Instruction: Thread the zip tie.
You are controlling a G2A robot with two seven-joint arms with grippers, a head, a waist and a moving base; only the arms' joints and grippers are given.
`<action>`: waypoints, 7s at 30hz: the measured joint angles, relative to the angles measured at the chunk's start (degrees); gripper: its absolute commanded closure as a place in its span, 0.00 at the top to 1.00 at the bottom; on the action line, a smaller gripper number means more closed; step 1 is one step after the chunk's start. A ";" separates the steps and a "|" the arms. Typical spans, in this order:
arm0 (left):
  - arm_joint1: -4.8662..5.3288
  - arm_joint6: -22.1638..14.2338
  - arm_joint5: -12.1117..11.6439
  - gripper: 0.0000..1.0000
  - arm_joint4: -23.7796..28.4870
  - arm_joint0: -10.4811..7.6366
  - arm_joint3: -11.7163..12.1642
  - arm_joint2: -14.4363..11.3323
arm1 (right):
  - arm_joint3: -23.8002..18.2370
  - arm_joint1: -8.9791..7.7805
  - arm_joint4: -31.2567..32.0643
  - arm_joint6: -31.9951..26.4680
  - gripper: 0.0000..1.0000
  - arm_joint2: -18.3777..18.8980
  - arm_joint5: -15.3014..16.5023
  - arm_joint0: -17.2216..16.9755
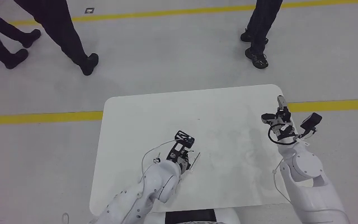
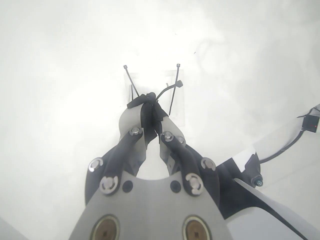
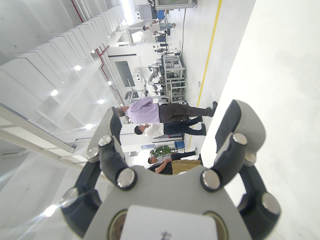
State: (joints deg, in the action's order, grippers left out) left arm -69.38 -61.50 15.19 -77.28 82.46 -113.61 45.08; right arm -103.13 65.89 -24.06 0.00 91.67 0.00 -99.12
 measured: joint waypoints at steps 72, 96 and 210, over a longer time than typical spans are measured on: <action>10.50 25.07 -34.67 0.00 -12.67 16.47 -12.88 19.21 | -8.69 -0.56 19.53 -11.50 1.00 -6.20 -0.74 -1.71; 10.50 25.07 -34.67 0.00 -12.67 16.47 -12.88 19.21 | -5.94 -0.54 33.99 -23.34 1.00 -16.48 -5.66 2.53; 10.05 25.01 -33.91 0.00 -12.14 13.18 -7.72 15.48 | 6.13 -1.10 0.40 -48.13 0.03 -29.39 -13.07 13.85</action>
State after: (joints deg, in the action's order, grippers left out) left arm -59.33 -36.48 -18.72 -89.43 95.63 -121.33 60.57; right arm -97.00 64.79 -23.66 -48.13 62.29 -13.07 -85.27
